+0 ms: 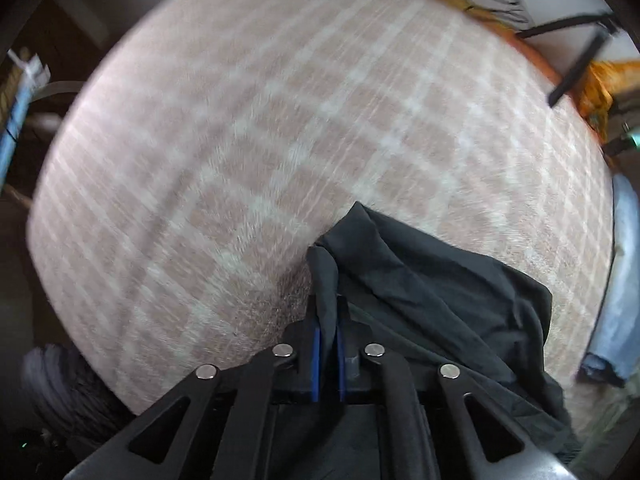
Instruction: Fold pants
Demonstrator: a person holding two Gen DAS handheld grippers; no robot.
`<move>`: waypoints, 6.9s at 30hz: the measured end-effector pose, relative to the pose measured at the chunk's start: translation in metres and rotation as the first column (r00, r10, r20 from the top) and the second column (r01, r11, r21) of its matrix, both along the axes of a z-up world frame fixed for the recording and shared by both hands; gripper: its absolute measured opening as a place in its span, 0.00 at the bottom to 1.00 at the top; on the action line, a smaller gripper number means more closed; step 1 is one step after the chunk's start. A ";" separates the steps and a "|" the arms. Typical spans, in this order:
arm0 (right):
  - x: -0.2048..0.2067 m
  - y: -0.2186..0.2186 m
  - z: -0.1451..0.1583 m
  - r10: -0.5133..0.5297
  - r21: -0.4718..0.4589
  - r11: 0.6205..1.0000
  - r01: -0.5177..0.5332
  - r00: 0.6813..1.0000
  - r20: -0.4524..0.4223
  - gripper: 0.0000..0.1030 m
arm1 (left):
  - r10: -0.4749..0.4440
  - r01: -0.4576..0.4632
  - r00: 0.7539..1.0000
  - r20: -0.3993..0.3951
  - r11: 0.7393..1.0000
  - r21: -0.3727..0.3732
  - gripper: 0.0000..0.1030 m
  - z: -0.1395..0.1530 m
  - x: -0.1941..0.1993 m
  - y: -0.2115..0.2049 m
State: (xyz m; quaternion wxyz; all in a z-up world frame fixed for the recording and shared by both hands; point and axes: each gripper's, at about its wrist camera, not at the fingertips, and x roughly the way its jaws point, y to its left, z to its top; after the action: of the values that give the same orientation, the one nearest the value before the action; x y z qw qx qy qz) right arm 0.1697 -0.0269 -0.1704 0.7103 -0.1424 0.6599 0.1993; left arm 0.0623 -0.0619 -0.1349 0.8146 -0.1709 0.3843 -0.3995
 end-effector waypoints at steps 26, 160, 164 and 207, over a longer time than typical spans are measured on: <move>-0.055 -0.258 0.127 -0.510 0.637 0.698 0.329 0.852 0.120 0.02 | -0.375 0.379 0.915 0.149 0.926 0.007 0.09 0.077 0.007 -0.123; -0.142 -0.474 0.008 -0.567 0.502 0.751 0.430 0.809 0.154 0.16 | -0.227 0.218 0.923 -0.310 0.974 -0.064 0.16 -0.039 0.109 -0.144; -0.146 -0.459 0.026 -0.549 0.444 0.793 0.418 0.806 0.222 0.12 | -0.238 0.232 0.935 -0.262 0.971 -0.055 0.12 -0.028 0.107 -0.143; 0.006 -0.484 0.171 -0.541 0.356 0.840 0.410 0.584 0.605 0.08 | -0.302 0.292 0.928 0.219 0.953 0.078 0.09 0.116 0.250 -0.225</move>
State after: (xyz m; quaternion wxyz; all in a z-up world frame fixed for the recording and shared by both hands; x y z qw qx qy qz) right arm 0.1752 -0.5104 0.0009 0.9384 0.0410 0.3429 -0.0081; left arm 0.3120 -0.2874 -0.0191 0.7869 -0.0458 0.3184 -0.5266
